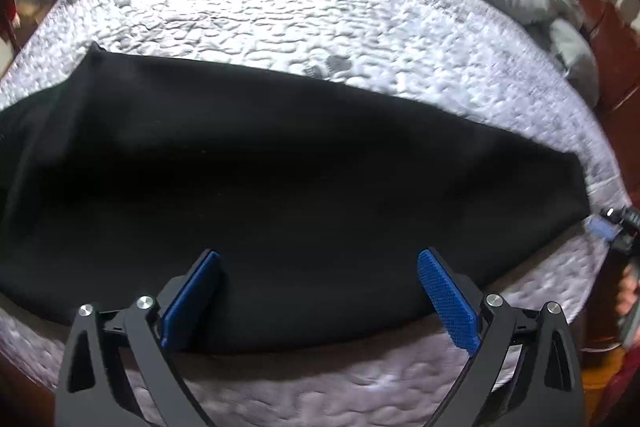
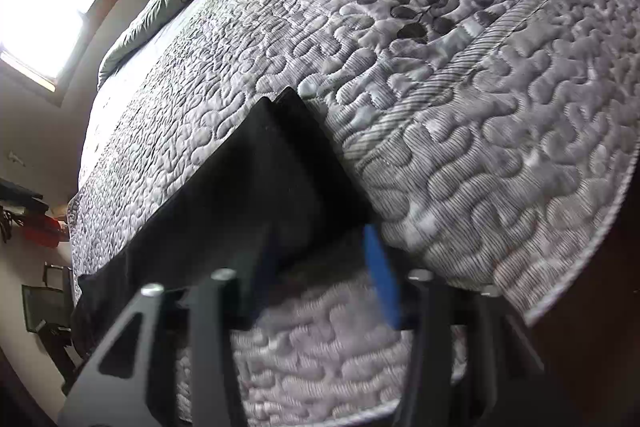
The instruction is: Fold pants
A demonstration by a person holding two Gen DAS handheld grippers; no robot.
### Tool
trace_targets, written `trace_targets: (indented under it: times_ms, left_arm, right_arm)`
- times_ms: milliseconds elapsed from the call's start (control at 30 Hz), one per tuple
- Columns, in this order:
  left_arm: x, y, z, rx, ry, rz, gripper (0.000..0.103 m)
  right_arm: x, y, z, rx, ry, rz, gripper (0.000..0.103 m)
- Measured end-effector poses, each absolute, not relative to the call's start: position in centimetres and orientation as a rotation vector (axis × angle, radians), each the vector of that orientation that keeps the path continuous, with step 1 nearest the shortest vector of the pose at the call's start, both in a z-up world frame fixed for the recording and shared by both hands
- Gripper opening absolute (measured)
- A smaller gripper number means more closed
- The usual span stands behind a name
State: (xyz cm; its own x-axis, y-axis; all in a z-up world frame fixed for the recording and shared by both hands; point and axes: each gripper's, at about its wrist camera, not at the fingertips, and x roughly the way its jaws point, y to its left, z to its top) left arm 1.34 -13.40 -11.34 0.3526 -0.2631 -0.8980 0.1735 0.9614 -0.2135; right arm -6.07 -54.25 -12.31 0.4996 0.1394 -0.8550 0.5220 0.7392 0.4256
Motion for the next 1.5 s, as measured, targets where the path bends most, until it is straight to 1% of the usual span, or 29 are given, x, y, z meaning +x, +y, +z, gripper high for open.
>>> trace_targets:
  times_ms: [33,200,400,433,467,500,533,600,667,833,933,1000,1067,1133,1233,1333,1500]
  left_arm:
    - [1.3,-13.6,-11.3,-0.097,1.181,-0.291,0.099]
    - [1.0,-15.3,-11.8,-0.074,1.207,-0.315,0.099]
    - [1.2,-13.9,-11.6,-0.086,1.201,-0.293,0.099]
    - [1.2,-13.4,-11.6,-0.095,1.201,-0.276,0.099]
    - [1.5,-12.7,-11.6,-0.109,1.202,-0.254,0.099]
    - [1.6,-12.1,-11.6,-0.12,1.202,-0.239,0.099]
    - [1.8,-11.4,-11.6,-0.135,1.199,-0.219,0.099]
    - [2.2,-10.4,-11.6,-0.157,1.194,-0.191,0.099]
    - [2.8,-9.9,-11.4,-0.175,1.187,-0.169,0.099]
    - [3.3,-9.4,-10.0,-0.168,1.11,-0.165,0.099]
    - [3.8,-9.3,-11.1,-0.156,1.143,-0.154,0.099]
    - [4.5,-9.2,-13.1,-0.151,1.191,-0.139,0.099]
    - [4.7,-9.8,-13.8,-0.083,1.178,-0.136,0.099]
    - [4.6,-10.7,-13.7,-0.013,1.179,-0.132,0.099]
    - [4.5,-10.4,-12.9,-0.057,1.187,-0.152,0.099]
    - [4.2,-9.0,-12.4,-0.16,1.187,-0.16,0.099]
    - [3.3,-7.8,-11.7,-0.188,1.19,-0.161,0.099]
  right_arm:
    - [-6.4,-53.9,-12.5,0.748,1.051,-0.243,0.058]
    - [-5.9,-53.2,-14.7,0.861,1.077,-0.186,0.058]
    - [-4.3,-55.0,-16.7,0.987,0.982,-0.161,0.057]
    - [-3.9,-55.1,-16.9,0.99,0.978,-0.161,0.048]
    - [-3.6,-55.0,-16.6,0.973,0.978,-0.164,0.037]
    - [-3.1,-54.8,-16.2,0.955,0.975,-0.14,0.013]
    - [-2.7,-54.5,-15.6,0.958,0.957,-0.085,0.011]
    - [-2.1,-54.1,-13.9,0.919,0.925,-0.051,0.01]
    - [-1.8,-54.2,-11.1,0.865,0.877,-0.043,0.009]
    - [-2.9,-56.3,-6.4,0.806,0.756,-0.081,0.009]
    - [-3.4,-58.8,-8.3,0.847,0.799,-0.188,0.009]
    - [-3.1,-59.7,-12.0,0.864,0.926,-0.248,0.009]
    - [-3.0,-59.7,-14.8,0.834,1.017,-0.301,0.009]
    - [-3.5,-59.9,-15.7,0.891,0.995,-0.297,0.01]
    - [-3.7,-59.8,-14.6,0.89,0.961,-0.292,0.01]
    - [-3.1,-58.0,-12.1,0.761,0.968,-0.318,0.01]
    - [-1.4,-52.1,-7.2,0.58,0.918,-0.222,0.011]
